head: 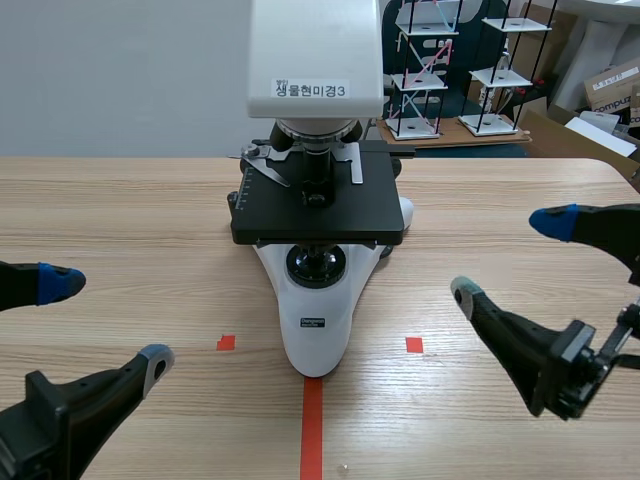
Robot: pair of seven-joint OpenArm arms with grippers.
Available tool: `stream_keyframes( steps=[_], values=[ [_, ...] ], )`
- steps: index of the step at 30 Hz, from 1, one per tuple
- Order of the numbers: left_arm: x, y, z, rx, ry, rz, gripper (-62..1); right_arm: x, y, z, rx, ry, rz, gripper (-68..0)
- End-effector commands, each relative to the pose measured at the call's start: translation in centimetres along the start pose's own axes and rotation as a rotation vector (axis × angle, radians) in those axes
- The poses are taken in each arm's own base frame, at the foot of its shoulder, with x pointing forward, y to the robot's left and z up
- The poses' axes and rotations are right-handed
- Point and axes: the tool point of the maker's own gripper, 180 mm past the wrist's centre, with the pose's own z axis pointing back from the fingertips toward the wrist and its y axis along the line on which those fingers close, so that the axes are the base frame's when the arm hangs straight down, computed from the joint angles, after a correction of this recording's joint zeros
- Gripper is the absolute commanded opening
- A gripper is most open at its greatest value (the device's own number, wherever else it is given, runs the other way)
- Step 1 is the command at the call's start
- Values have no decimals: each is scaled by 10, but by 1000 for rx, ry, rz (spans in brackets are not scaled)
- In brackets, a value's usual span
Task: Return to the home posture
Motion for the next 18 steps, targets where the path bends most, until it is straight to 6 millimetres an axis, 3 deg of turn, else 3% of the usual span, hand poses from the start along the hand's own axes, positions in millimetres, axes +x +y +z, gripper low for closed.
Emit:
stream_keyframes(
  steps=[1, 7, 18],
  values=[
    [8, -3, -1, -7, -35, 9, 14, 11, -3, 1, 12, -10, 27, -20],
    [8, -3, -1, -7, -35, 9, 14, 7, 14, 12, 60, 51, 21, -20],
    [8, -3, -1, -7, -37, 9, 14, 0, 18, 20, 53, 76, -28, -20]
  ],
)
